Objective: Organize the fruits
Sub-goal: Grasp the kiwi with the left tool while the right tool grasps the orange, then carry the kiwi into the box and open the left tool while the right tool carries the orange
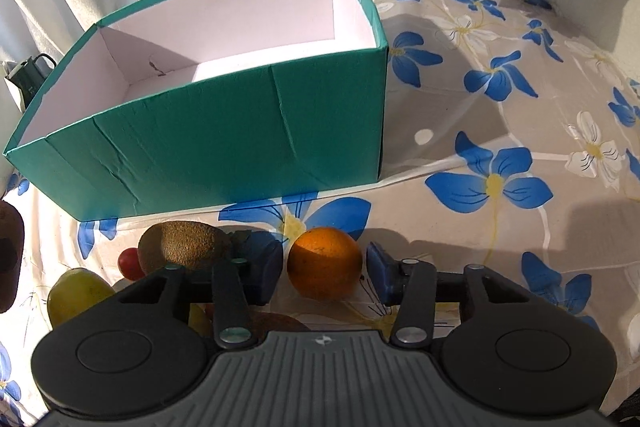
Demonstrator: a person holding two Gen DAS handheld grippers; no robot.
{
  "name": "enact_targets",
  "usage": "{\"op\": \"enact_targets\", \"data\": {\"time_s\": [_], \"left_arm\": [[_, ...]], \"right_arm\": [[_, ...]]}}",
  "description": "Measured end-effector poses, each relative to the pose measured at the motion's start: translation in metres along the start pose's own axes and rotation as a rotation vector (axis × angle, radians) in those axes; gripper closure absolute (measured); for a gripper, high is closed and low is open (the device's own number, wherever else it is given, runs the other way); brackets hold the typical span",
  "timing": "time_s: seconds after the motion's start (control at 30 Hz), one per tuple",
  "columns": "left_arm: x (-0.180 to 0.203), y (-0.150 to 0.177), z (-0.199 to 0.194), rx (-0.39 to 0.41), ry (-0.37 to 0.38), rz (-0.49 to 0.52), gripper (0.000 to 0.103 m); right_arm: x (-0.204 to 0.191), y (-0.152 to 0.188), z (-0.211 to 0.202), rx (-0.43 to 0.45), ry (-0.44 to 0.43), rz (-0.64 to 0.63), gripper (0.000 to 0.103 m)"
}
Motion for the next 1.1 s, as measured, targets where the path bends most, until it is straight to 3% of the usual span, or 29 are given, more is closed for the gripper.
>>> {"op": "enact_targets", "data": {"time_s": [0.13,0.27,0.6,0.83,1.1], "left_arm": [[0.002,-0.002,0.003,-0.009,0.006,0.009,0.053],[0.004,-0.005,0.003,-0.011,0.005,0.022,0.053],[0.031,-0.029,-0.015,0.056,-0.007,0.08,0.053],[0.052,-0.069,-0.031,0.18,-0.109,0.088,0.052],[0.057,-0.093,-0.015,0.251,-0.286,0.08,0.052]], "right_arm": [[-0.001,0.002,0.009,-0.037,0.0,0.005,0.061],[-0.001,0.002,0.006,-0.014,0.008,-0.001,0.063],[-0.002,-0.004,-0.045,0.147,0.01,-0.006,0.063],[-0.003,-0.005,-0.079,0.244,-0.004,-0.004,0.063],[0.001,0.003,-0.106,0.317,0.007,0.007,0.063]]}}
Point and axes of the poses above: each gripper's, at about its wrist camera, not at the fingertips, and z roughly the way its jaws point, x to its right, y to its underside, the point moved 4 cm from there along z, roughly the way its jaws point, and after that the axes turned 7 degrees about -x, right-handed, at the moved point
